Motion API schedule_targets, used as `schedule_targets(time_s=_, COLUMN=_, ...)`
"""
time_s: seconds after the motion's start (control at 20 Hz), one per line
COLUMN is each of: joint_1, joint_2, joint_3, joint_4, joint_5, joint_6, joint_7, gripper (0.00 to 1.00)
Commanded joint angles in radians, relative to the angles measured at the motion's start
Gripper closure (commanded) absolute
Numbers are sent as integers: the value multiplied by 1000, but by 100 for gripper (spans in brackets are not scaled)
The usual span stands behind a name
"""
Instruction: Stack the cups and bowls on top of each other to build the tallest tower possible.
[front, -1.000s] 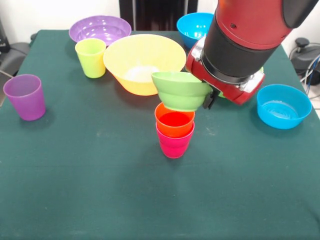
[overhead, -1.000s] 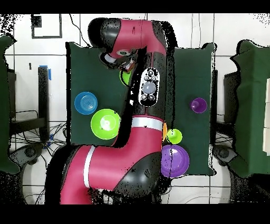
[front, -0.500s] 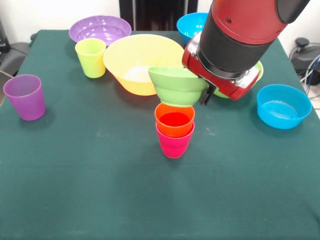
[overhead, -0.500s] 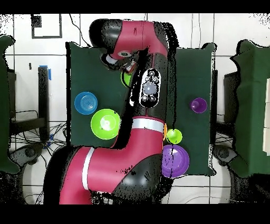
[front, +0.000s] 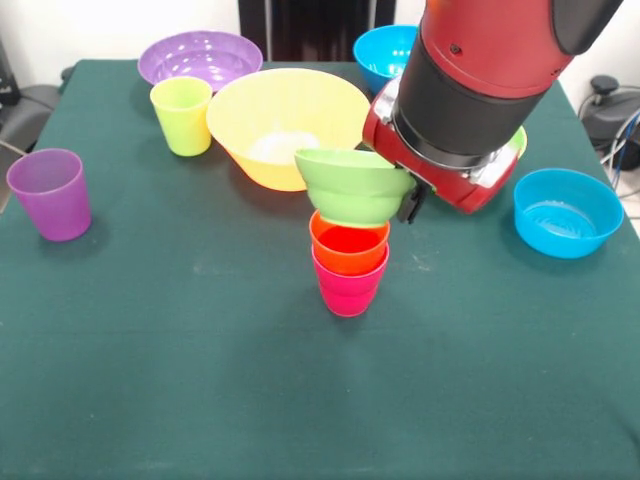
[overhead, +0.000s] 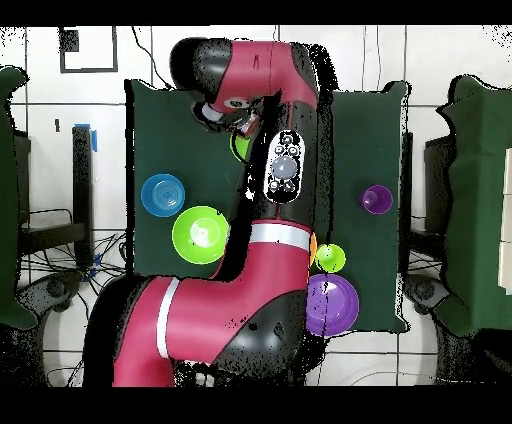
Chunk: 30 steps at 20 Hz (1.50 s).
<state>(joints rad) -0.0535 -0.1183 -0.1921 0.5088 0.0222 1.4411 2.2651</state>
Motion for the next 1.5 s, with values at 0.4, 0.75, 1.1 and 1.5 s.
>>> schedule_targets(time_s=0.4, joint_1=-4, joint_2=74, joint_3=53, joint_4=28, joint_5=-6, joint_6=-69, joint_7=113, gripper=100)
schedule_targets(time_s=0.75, joint_1=-4, joint_2=89, joint_3=48, joint_4=18, joint_5=-4, joint_6=-63, joint_7=112, gripper=100)
schedule_targets(time_s=1.1, joint_1=-1, joint_2=97, joint_3=45, joint_4=7, joint_5=4, joint_6=-33, joint_7=105, gripper=100)
schedule_targets(time_s=1.5, joint_1=-5, joint_2=111, joint_3=50, joint_4=-14, joint_5=21, joint_6=28, joint_7=96, gripper=100)
